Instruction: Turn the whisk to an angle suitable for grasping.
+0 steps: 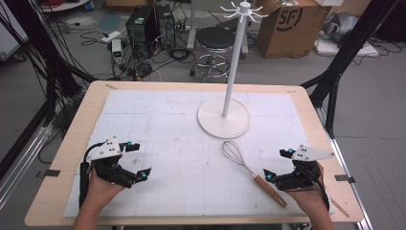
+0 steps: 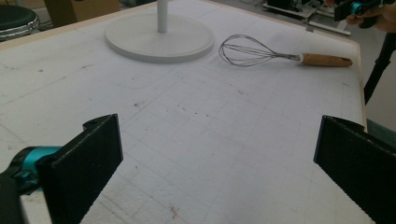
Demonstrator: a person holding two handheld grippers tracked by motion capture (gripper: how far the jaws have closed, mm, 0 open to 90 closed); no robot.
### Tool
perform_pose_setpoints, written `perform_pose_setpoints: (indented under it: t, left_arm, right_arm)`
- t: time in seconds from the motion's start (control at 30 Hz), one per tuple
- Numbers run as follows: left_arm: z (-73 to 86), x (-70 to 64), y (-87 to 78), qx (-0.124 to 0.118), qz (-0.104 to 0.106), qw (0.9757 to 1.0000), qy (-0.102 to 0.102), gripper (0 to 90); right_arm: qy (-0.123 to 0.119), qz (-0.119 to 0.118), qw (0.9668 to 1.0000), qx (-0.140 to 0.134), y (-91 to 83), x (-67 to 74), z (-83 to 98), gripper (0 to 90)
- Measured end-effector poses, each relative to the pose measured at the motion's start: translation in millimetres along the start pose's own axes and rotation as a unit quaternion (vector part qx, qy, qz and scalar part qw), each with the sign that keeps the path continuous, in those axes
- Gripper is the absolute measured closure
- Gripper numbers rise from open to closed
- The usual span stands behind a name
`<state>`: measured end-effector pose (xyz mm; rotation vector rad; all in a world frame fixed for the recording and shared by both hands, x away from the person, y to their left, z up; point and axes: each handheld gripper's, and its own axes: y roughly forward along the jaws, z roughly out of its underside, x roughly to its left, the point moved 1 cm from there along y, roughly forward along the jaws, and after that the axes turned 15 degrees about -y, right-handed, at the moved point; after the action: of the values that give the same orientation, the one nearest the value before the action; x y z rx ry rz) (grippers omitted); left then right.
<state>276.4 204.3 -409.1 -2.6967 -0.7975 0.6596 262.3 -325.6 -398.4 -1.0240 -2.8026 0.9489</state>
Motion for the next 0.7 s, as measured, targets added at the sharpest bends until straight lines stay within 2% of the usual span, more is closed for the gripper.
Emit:
perform_pose_setpoints:
  t: [0.1,0.17,0.23,0.37,0.53,0.6,0.63,0.7]
  left_arm:
    - [-0.1,-0.8,-0.1,-0.002,0.002,1.0,0.001,1.7]
    - [-0.4,-1.7,1.2,-0.001,0.004,1.0,0.002,1.7]
    - [-0.6,-2.0,1.4,0.0,0.004,1.0,0.004,1.7]
    - [-0.5,-3.2,3.5,0.007,0.003,0.9999,0.008,1.7]
    - [-0.2,-4.2,5.6,0.009,0.004,0.9999,0.009,1.7]
    - [0.0,-4.8,6.2,0.01,0.005,0.9999,0.008,1.7]
    - [0.0,-4.9,6.5,0.012,0.005,0.9999,0.008,1.7]
    - [0.2,-5.3,7.6,0.013,0.005,0.9999,0.009,1.7]
  right_arm:
    - [-0.004,-0.001,1.0,0.007,1.4,2.3,-0.5,5.0]
    - [-0.008,-0.006,0.9997,0.021,5.8,4.5,1.3,6.7]
    - [-0.014,-0.013,0.9993,0.031,8.3,6.0,2.3,14.9]
    - [-0.028,-0.019,0.9982,0.049,12.6,8.7,3.8,15.7]
    - [-0.041,-0.039,0.9954,0.078,21.4,12.6,8.1,21.8]
    - [-0.04,-0.049,0.9943,0.085,25.9,14.0,11.3,23.9]
    - [-0.032,-0.058,0.9933,0.095,30.0,15.0,15.0,26.7]
    - [-0.036,-0.065,0.9912,0.11,33.4,16.5,17.2,29.3]
